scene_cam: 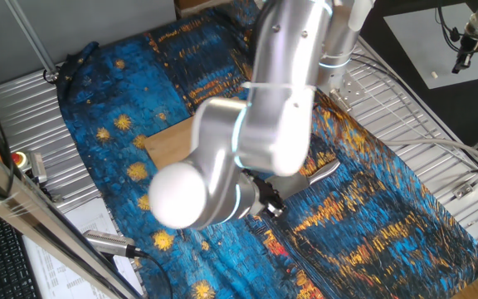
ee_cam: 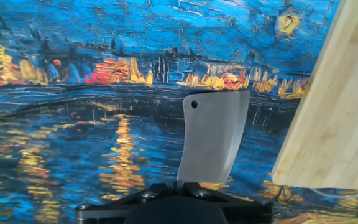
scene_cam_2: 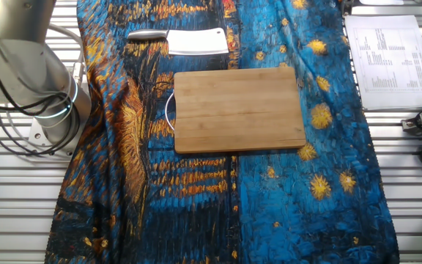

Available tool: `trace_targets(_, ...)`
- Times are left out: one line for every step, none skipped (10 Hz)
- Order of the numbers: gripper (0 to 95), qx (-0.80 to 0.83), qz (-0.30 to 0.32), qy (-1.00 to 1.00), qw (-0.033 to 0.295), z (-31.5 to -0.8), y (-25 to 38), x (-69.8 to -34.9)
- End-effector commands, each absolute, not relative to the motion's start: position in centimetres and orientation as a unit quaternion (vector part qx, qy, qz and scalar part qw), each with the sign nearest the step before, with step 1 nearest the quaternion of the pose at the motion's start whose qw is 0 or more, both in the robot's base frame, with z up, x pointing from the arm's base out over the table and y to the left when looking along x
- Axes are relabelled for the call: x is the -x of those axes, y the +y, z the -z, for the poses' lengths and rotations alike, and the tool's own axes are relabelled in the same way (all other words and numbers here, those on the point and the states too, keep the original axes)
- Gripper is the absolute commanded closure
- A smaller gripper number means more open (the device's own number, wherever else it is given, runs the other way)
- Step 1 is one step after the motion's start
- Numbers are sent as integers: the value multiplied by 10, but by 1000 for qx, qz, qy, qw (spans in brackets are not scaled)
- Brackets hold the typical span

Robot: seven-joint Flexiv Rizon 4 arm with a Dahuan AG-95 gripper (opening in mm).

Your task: Put the knife on the cutting board

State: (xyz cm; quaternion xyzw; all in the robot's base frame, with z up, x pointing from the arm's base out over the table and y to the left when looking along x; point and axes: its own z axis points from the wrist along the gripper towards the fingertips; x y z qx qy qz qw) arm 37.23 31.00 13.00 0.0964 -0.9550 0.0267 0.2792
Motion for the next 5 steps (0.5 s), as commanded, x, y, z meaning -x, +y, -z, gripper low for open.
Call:
trace_targets(950, -104, -34, -958, 265, -127, 309, -368)
trace_targets(950, -105, -37, -958, 265, -126, 308, -368)
trace_targets(950, -103, -37, -958, 265, -125, 308, -367)
trace_targets(950, -103, -36, -958, 265, -125, 308, -366)
trace_targets(950, -103, -36, -958, 265, -123, 308, -364)
